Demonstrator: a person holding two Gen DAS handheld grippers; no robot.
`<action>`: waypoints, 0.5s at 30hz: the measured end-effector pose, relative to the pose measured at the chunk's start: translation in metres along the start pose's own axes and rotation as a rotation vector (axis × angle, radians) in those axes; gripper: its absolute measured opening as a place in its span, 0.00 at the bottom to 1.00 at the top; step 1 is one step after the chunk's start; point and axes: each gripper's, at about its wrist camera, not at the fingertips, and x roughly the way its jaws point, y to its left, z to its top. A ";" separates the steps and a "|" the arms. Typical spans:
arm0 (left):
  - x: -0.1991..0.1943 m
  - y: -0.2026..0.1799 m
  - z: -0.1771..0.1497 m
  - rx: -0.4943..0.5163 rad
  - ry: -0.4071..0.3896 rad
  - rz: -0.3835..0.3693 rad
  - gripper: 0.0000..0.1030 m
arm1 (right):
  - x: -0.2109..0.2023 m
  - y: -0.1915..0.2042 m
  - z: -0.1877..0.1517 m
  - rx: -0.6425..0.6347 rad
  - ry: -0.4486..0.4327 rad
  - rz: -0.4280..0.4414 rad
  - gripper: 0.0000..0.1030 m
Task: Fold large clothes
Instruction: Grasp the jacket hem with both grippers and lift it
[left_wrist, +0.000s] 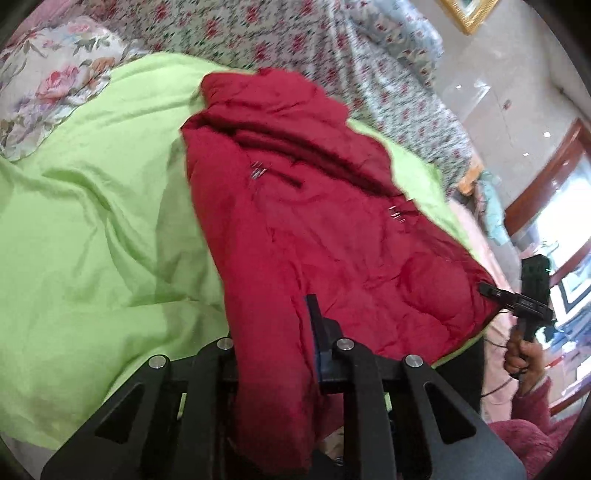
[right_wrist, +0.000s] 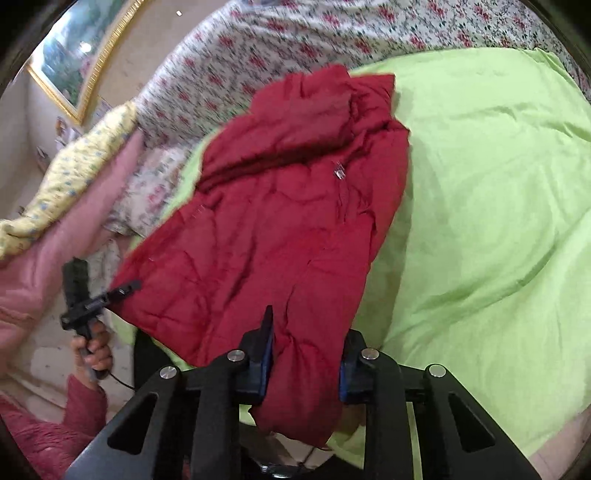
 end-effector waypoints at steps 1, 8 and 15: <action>-0.006 -0.003 0.002 0.010 -0.014 -0.017 0.16 | -0.006 0.000 0.003 0.000 -0.017 0.026 0.24; -0.024 -0.014 0.040 0.021 -0.117 -0.064 0.16 | -0.026 -0.002 0.034 0.004 -0.137 0.141 0.23; -0.023 -0.012 0.083 -0.025 -0.193 -0.026 0.16 | -0.025 -0.005 0.075 0.005 -0.248 0.159 0.22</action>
